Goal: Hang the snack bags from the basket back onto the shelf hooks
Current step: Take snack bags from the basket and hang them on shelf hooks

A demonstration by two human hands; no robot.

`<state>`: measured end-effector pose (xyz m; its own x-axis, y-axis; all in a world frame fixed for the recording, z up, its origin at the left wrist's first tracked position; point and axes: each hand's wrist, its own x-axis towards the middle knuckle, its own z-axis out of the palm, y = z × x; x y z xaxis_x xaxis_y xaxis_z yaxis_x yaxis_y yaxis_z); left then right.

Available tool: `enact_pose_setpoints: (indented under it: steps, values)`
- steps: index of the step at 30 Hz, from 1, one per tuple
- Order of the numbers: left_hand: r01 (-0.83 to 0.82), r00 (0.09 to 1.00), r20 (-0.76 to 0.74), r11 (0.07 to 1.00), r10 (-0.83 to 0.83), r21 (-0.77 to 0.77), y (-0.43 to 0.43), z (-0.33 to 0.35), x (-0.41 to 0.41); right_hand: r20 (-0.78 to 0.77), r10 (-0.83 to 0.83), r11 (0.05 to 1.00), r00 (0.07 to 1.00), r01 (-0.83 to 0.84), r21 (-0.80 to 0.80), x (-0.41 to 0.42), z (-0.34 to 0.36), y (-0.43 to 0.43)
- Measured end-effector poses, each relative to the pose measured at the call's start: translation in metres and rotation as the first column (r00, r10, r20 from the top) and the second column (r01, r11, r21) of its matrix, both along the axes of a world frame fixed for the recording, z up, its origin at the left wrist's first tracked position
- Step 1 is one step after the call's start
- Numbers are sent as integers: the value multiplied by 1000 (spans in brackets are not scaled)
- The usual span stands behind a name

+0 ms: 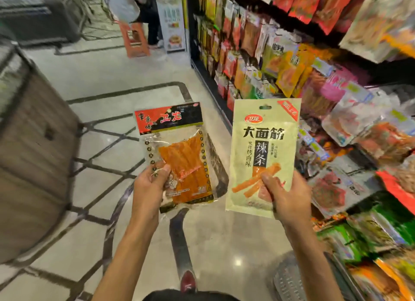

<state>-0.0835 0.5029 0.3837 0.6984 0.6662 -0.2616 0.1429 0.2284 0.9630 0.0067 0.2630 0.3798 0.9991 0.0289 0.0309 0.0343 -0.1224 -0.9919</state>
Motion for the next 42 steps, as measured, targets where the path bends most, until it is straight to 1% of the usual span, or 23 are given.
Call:
enact_pose_setpoints:
  steps: [4, 7, 9, 13, 18, 25, 33, 37, 42]
  values:
    - [-20, 1000, 11, 1000, 20, 17, 61, 8, 24, 25, 13, 1000, 1000, -13, -6, 26, 4, 62]
    - [1, 1000, 9, 998, -2, 62, 98, 13, 49, -34, 35, 999, 999, -33, 35, 48, 10, 97]
    - [15, 1000, 19, 998, -17, 65, 121, 14, 71, -62, 38, 999, 997, -36, 34, 67, 8, 117]
    - [62, 998, 19, 997, -63, 55, 161, 11, 128, -71, -13, 999, 997, 15, 33, 114, -1, 154]
    - [121, 993, 9, 990, -122, 69, 211, 8, 229, -67, -88, 994, 994, 92, 61, 194, -3, 194]
    - [206, 975, 72, 975, -212, 77, 272, 26, 383, -4, -176, 982, 984, 176, 66, 326, 21, 243]
    - [285, 953, 73, 951, -295, 118, 341, 26, 519, 47, -230, 973, 972, 229, 22, 438, 35, 308]
    - [308, 945, 74, 944, -317, 115, 379, 20, 592, 29, -272, 962, 962, 271, 38, 495, 30, 344]
    - [392, 911, 82, 911, -403, 128, 428, 21, 695, 24, -331, 942, 943, 329, 61, 578, 31, 398]
